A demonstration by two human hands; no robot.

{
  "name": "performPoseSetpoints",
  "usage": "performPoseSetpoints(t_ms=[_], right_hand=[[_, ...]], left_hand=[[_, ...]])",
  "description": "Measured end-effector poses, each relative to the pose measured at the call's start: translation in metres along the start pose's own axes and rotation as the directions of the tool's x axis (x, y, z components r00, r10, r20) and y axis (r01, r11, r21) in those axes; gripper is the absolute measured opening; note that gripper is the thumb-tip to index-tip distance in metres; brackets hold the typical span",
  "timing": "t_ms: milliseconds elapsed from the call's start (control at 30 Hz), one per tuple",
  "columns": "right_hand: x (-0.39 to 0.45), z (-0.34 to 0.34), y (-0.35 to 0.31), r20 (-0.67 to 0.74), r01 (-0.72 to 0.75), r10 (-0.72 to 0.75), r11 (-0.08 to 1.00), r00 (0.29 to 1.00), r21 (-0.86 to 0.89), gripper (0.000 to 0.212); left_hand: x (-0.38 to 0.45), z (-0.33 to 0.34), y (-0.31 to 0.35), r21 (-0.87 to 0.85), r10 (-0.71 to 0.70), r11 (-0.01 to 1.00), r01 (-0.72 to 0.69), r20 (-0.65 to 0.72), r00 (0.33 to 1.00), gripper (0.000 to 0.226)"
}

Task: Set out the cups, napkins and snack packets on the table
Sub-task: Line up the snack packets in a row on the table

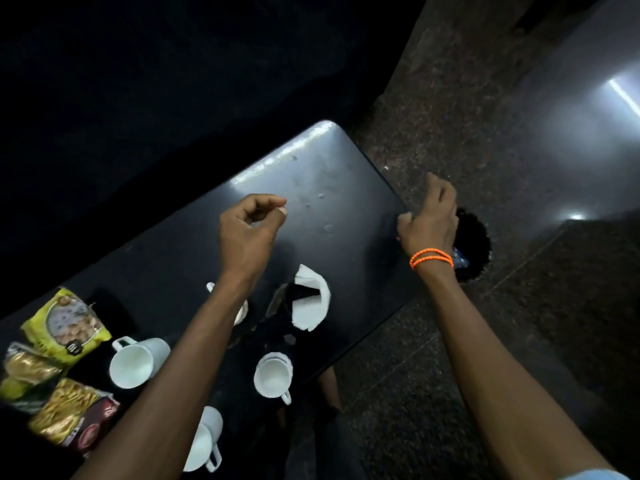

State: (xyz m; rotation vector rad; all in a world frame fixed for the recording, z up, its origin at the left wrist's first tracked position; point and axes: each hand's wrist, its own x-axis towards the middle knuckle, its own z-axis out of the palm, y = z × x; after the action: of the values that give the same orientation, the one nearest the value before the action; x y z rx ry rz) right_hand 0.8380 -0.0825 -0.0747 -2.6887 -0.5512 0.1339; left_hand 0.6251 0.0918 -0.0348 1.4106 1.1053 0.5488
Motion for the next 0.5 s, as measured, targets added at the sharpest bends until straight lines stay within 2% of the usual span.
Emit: performPoseSetpoints(t_ms=[167,300,400,500], right_hand=[[-0.031,0.011,-0.121,-0.012,0.133,-0.136,0.943,0.991,0.305,0.075],[-0.089,0.038,-0.224,0.015,0.226,-0.265,0.847,0.964,0.481,0.070],[-0.153,0.063,-0.284,0.136,0.274,-0.409,0.789,0.902,0.550,0.069],[-0.228,0.086,-0.319,0.299,0.256,-0.511,0.756,0.806,0.602,0.068]], left_hand=[[-0.013,-0.070,-0.020,0.023,-0.018,0.999,0.022,-0.178,0.984,0.021],[-0.038,-0.149,-0.049,0.054,-0.038,0.997,0.062,-0.357,0.933,0.029],[-0.065,-0.209,-0.075,0.060,-0.053,0.993,0.099,-0.518,0.854,0.024],[-0.098,-0.262,-0.105,0.025,-0.117,0.983,0.183,-0.686,0.719,0.018]])
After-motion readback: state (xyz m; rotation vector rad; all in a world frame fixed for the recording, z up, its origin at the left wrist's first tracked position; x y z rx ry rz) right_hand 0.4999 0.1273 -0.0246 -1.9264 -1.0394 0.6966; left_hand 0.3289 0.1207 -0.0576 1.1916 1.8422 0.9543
